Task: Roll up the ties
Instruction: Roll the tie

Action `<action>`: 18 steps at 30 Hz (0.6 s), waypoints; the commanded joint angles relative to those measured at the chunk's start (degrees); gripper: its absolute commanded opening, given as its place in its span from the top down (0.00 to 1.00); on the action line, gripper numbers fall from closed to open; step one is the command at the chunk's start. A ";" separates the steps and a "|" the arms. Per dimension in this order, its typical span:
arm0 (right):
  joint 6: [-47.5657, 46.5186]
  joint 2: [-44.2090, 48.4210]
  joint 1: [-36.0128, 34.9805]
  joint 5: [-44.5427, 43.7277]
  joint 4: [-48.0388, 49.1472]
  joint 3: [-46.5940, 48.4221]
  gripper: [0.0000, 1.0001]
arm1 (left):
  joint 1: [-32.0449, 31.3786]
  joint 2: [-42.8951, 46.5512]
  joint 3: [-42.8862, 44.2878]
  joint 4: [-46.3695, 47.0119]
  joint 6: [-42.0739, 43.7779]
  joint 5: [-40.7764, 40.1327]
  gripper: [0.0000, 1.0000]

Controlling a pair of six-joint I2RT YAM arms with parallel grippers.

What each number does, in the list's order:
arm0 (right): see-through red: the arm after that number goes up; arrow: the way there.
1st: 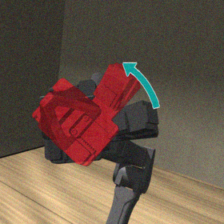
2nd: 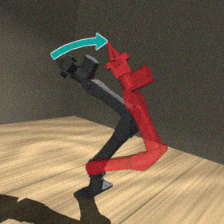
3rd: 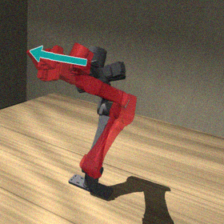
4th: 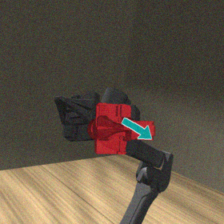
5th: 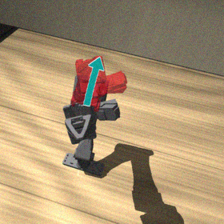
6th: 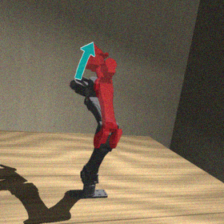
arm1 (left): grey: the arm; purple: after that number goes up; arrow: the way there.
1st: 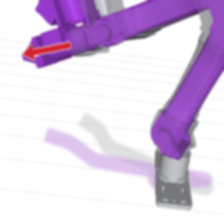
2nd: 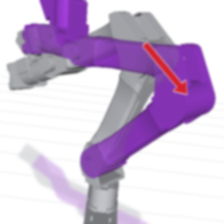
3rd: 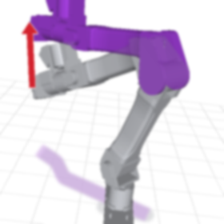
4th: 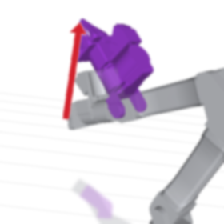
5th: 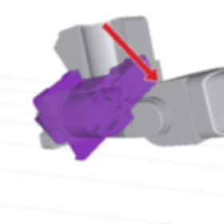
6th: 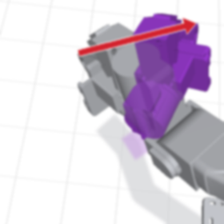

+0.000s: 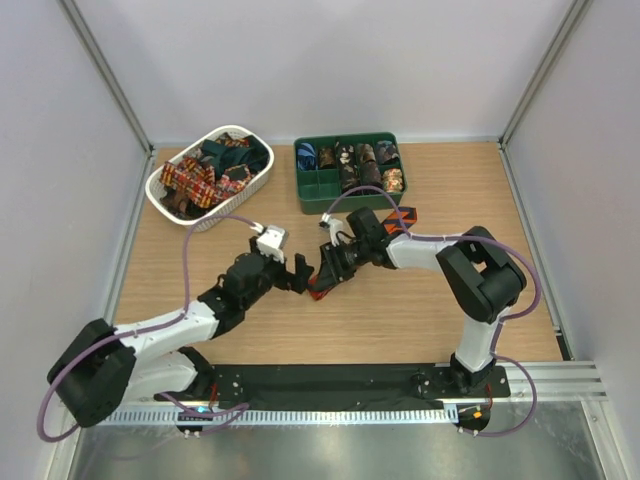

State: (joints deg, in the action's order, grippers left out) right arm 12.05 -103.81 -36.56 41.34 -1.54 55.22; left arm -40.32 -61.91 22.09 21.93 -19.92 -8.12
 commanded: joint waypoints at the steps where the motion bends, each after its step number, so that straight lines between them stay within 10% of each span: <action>1: 4.11 -2.88 2.18 7.07 7.40 -2.13 0.91 | -4.58 -4.70 0.68 14.18 12.60 5.92 0.00; 18: 12.55 -9.48 7.29 14.47 18.32 -3.54 0.91 | -6.09 -18.33 11.40 0.57 26.78 13.21 0.05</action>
State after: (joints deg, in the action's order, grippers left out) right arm 23.94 -112.20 -29.15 56.55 14.00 51.64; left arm -46.72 -79.07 31.38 25.34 3.88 2.72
